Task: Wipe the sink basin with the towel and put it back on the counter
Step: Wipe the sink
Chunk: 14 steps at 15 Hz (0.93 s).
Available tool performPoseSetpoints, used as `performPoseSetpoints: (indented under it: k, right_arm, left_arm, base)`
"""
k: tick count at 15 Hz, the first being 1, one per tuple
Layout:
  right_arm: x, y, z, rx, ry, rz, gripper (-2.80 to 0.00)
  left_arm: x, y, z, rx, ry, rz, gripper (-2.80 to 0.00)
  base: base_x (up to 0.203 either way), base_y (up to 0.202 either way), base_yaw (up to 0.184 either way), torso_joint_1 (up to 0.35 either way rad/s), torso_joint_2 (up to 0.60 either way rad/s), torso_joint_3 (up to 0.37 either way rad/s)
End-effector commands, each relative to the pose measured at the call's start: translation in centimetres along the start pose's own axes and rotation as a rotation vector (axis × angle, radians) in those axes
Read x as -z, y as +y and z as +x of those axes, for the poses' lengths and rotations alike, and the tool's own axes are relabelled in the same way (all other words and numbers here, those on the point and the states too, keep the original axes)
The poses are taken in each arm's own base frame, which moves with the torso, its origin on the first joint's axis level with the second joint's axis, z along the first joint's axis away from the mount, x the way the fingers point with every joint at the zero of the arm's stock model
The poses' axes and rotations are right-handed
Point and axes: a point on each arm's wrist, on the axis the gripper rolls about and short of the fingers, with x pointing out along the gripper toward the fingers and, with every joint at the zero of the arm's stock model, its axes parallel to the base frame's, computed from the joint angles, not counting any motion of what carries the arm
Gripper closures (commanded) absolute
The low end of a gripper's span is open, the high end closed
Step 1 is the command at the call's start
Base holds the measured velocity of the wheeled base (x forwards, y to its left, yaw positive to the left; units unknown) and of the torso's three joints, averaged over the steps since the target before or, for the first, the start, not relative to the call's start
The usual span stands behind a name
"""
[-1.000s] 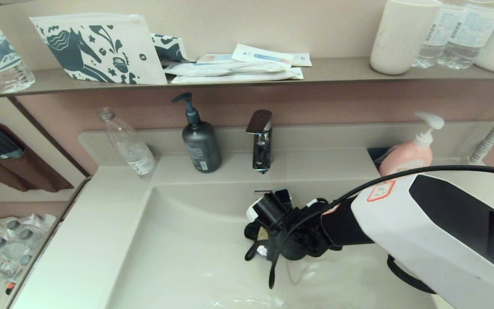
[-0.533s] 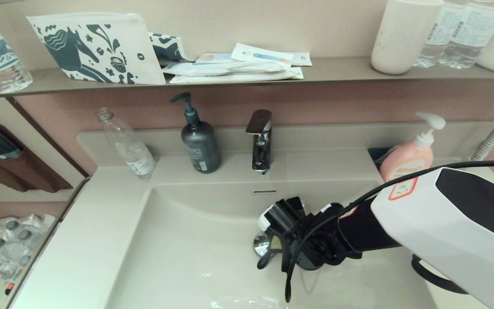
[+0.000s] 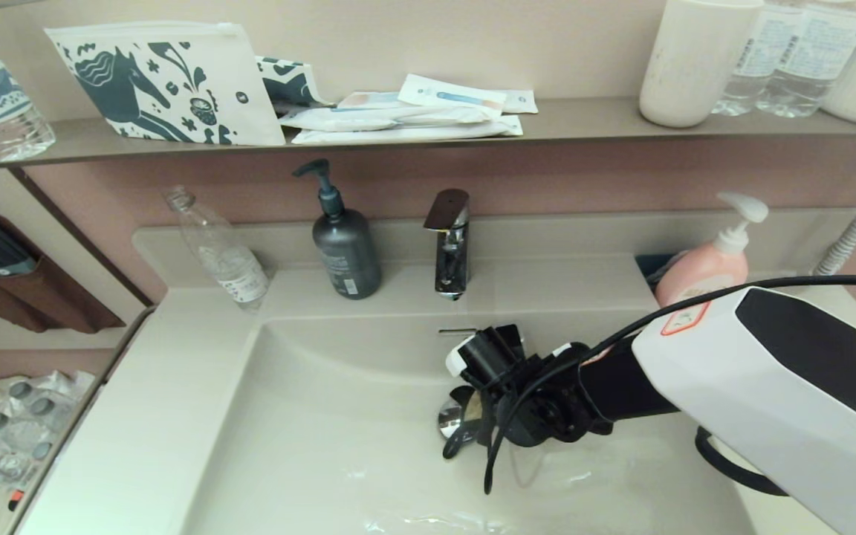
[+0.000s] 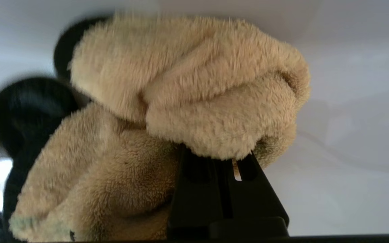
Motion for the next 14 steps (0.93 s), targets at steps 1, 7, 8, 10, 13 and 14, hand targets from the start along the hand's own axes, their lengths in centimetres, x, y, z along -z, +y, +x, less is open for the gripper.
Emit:
performPoseSetpoints:
  k: [1, 7, 8, 10, 13, 14]
  right_arm:
    - [-0.9, 0.9, 0.5, -0.024, -0.057, 0.046, 0.0]
    - [-2.8, 3.1, 0.5, -0.103, -0.165, 0.12, 0.0]
    - [-3.0, 3.4, 0.2, -0.12, -0.175, 0.124, 0.0]
    - [-3.1, 4.5, -0.5, -0.164, -0.185, 0.121, 0.0]
    - [-2.7, 6.6, -1.6, -0.211, -0.203, 0.102, 0.0]
    - [-2.5, 7.5, -2.1, -0.233, -0.21, 0.09, 0.0]
  left_arm:
    - [0.0, 0.0, 0.0, 0.0, 0.0, 0.0, 0.0]
    - [0.0, 0.0, 0.0, 0.0, 0.0, 0.0, 0.0]
    - [0.0, 0.0, 0.0, 0.0, 0.0, 0.0, 0.0]
    - [0.0, 0.0, 0.0, 0.0, 0.0, 0.0, 0.0]
    - [0.0, 0.0, 0.0, 0.0, 0.0, 0.0, 0.0]
    - [0.0, 0.0, 0.0, 0.0, 0.0, 0.0, 0.0]
  base:
    - [0.0, 0.0, 0.0, 0.0, 0.0, 0.0]
    - [0.0, 0.0, 0.0, 0.0, 0.0, 0.0]
    - [0.0, 0.0, 0.0, 0.0, 0.0, 0.0]
    - [0.0, 0.0, 0.0, 0.0, 0.0, 0.0]
    - [0.0, 0.0, 0.0, 0.0, 0.0, 0.0]
    - [0.0, 0.0, 0.0, 0.0, 0.0, 0.0]
